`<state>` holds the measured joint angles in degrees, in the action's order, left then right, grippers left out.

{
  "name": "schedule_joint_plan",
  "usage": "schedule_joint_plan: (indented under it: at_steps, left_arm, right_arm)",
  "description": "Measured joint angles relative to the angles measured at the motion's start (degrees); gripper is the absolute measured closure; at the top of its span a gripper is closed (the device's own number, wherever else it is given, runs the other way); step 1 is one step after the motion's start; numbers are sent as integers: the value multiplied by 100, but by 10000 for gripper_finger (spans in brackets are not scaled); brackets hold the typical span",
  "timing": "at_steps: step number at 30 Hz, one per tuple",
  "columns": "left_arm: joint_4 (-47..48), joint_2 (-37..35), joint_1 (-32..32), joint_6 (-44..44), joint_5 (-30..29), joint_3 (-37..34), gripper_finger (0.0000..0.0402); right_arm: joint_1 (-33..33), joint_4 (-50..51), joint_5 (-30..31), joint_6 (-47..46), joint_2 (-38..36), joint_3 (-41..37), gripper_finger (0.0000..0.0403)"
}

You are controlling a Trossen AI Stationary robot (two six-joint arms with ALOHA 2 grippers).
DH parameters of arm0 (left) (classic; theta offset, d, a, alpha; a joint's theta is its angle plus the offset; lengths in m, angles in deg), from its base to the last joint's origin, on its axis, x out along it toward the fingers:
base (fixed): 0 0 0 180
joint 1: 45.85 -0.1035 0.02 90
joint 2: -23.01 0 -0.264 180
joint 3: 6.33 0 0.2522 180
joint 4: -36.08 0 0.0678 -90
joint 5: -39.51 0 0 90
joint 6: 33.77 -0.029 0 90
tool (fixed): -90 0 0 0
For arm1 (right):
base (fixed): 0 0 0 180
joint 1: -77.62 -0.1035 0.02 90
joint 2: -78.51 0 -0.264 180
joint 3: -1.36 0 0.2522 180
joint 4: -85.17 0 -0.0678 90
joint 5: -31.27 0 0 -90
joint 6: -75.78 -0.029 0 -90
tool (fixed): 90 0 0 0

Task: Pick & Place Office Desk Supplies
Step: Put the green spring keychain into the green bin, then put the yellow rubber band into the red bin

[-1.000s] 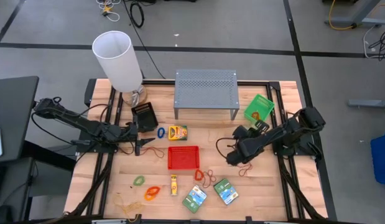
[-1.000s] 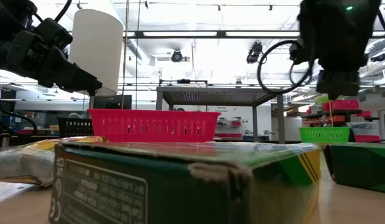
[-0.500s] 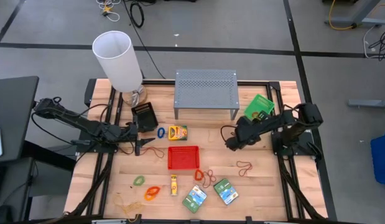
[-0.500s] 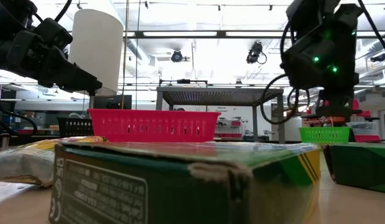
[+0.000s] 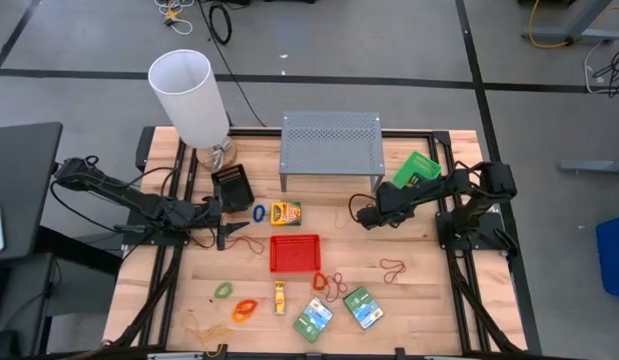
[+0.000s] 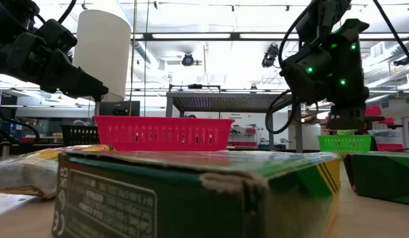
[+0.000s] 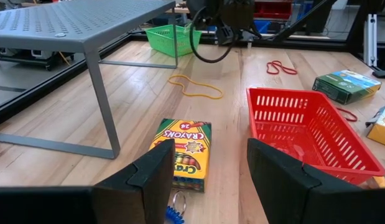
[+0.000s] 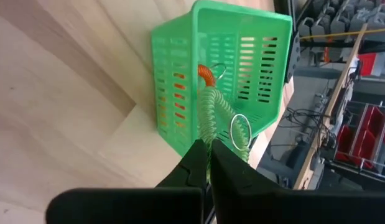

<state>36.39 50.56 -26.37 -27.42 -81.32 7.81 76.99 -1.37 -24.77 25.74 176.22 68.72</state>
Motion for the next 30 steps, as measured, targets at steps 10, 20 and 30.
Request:
schedule_joint_plan:
  at_steps: [10,20,30]
  left_arm:
    - [0,0,0,17,127,-1,196]
    - [0,-1,0,8,125,-1,196]
    - [1,0,0,27,125,-2,196]
  right_arm:
    - [30,-70,0,125,0,1,296]
    - [10,73,162,-140,-2,3,220]
    - [-693,180,-167,103,-4,937,229]
